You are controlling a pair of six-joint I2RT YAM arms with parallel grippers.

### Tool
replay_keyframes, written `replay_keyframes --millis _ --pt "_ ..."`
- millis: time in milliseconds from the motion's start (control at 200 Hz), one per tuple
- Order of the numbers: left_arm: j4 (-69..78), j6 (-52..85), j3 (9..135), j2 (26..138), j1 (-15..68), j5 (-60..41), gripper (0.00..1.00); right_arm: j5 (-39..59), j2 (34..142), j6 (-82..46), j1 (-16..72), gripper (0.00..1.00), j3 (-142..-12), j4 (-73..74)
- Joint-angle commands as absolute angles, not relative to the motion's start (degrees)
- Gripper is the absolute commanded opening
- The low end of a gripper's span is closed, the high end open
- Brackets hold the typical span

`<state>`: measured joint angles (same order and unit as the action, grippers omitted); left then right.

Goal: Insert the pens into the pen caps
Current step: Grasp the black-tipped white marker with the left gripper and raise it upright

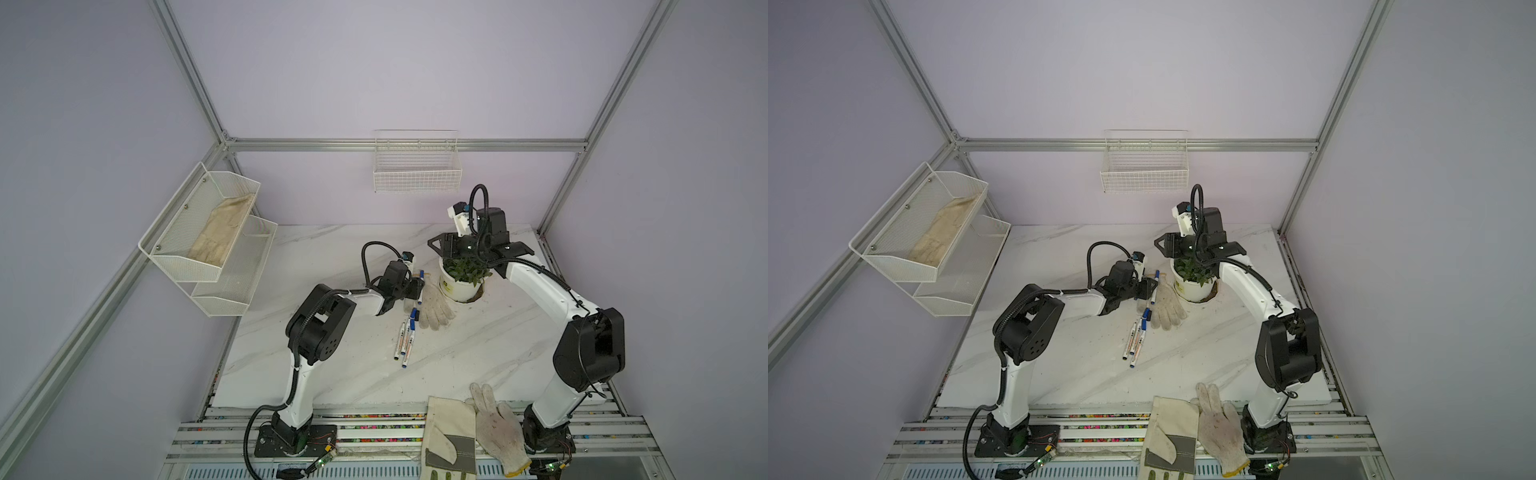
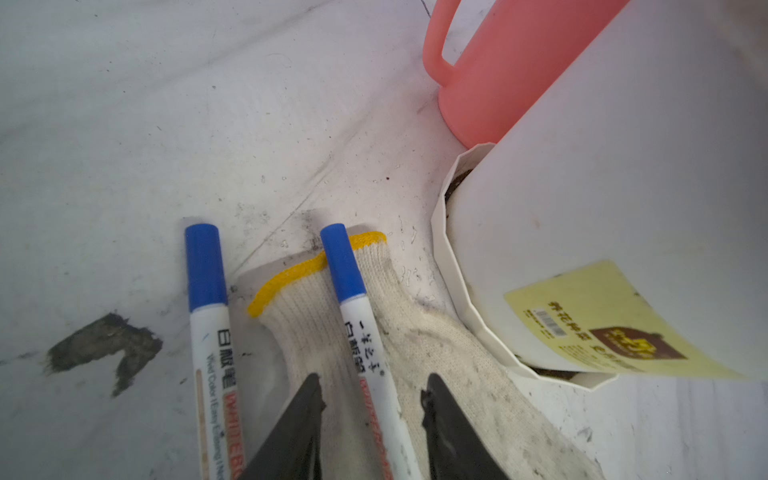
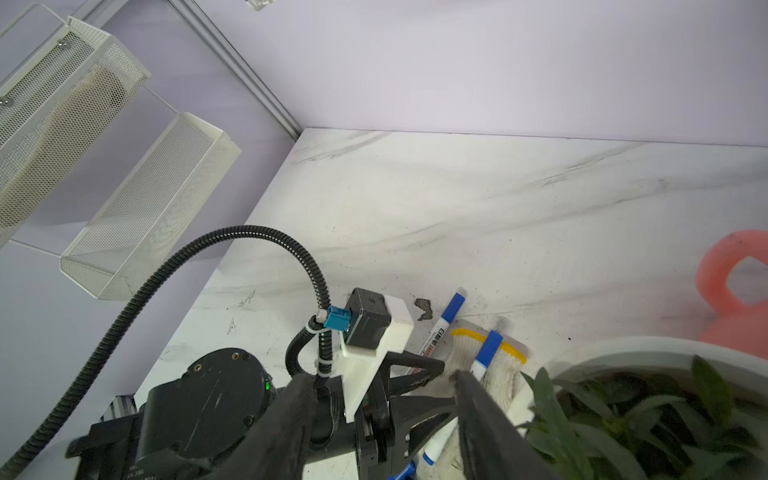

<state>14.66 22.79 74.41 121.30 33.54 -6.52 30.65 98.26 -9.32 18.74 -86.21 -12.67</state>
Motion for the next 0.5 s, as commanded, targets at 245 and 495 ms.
replay_keyframes --millis 245,495 --pt "14.24 18.26 69.04 108.88 34.09 -9.79 0.44 28.39 95.89 -8.01 18.64 0.57 -84.74 -12.62" --pt "4.2 10.2 53.56 96.53 36.74 -5.39 0.47 27.68 96.93 -7.73 18.69 0.56 -84.8 -12.74"
